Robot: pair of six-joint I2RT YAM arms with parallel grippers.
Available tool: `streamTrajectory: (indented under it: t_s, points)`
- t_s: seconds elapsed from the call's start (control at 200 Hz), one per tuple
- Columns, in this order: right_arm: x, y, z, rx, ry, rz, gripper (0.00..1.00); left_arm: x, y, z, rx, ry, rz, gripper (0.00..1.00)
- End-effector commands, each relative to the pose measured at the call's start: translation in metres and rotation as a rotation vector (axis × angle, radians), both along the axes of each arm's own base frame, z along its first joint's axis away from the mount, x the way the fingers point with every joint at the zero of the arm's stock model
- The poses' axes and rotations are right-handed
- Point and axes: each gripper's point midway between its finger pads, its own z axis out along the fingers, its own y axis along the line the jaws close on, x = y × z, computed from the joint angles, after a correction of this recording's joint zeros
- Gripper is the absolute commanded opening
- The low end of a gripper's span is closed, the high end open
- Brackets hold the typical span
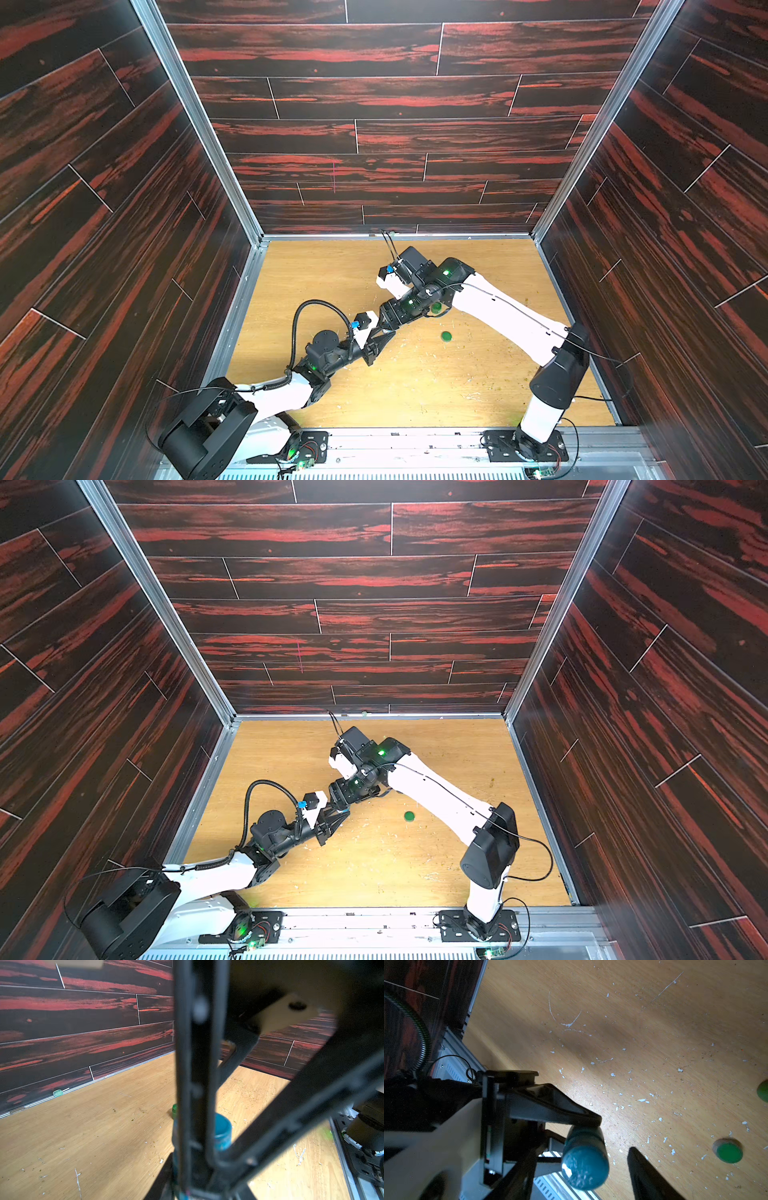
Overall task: Close the paint jar lid
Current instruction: Close the lid on the paint jar.
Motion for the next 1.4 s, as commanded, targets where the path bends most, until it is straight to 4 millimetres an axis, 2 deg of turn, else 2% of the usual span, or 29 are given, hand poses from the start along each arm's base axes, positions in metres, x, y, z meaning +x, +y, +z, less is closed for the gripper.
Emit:
streamTrajectory:
  t_s: [0.0, 0.135, 0.311, 0.526, 0.747, 0.867, 1.022, 1.238, 1.318, 1.393]
  points:
    - [0.005, -0.006, 0.027, 0.058, -0.035, -0.03, 0.75, 0.001, -0.001, 0.015, -0.027, -0.05, 0.001, 0.27]
    - [0.017, -0.02, 0.029, 0.066, -0.034, -0.085, 0.77, 0.001, -0.001, 0.016, -0.029, -0.053, 0.002, 0.27]
    - [0.02, -0.026, 0.017, 0.033, -0.021, -0.101, 0.8, 0.001, 0.0, 0.017, -0.029, -0.056, 0.004, 0.27]
    - [0.02, -0.024, -0.002, 0.005, 0.011, -0.098, 0.8, 0.001, 0.0, 0.017, -0.027, -0.059, 0.006, 0.27]
    - [0.017, -0.02, -0.03, -0.024, 0.072, -0.09, 0.8, 0.001, 0.0, 0.018, -0.024, -0.061, 0.008, 0.27]
    - [0.015, -0.018, -0.035, -0.02, 0.085, -0.083, 0.8, 0.001, 0.001, 0.017, -0.021, -0.063, 0.01, 0.27]
    - [0.017, -0.016, -0.025, -0.005, 0.065, -0.081, 0.8, 0.001, 0.0, 0.017, -0.019, -0.063, 0.01, 0.27]
    - [0.028, -0.023, 0.018, 0.062, -0.029, -0.117, 0.8, 0.001, 0.001, 0.016, -0.019, -0.061, 0.011, 0.27]
    - [0.027, -0.025, 0.022, 0.066, -0.033, -0.12, 0.81, 0.002, 0.001, 0.016, -0.018, -0.059, 0.01, 0.27]
    - [0.025, -0.026, 0.015, 0.053, -0.016, -0.12, 0.81, 0.001, 0.0, 0.016, -0.02, -0.059, 0.009, 0.27]
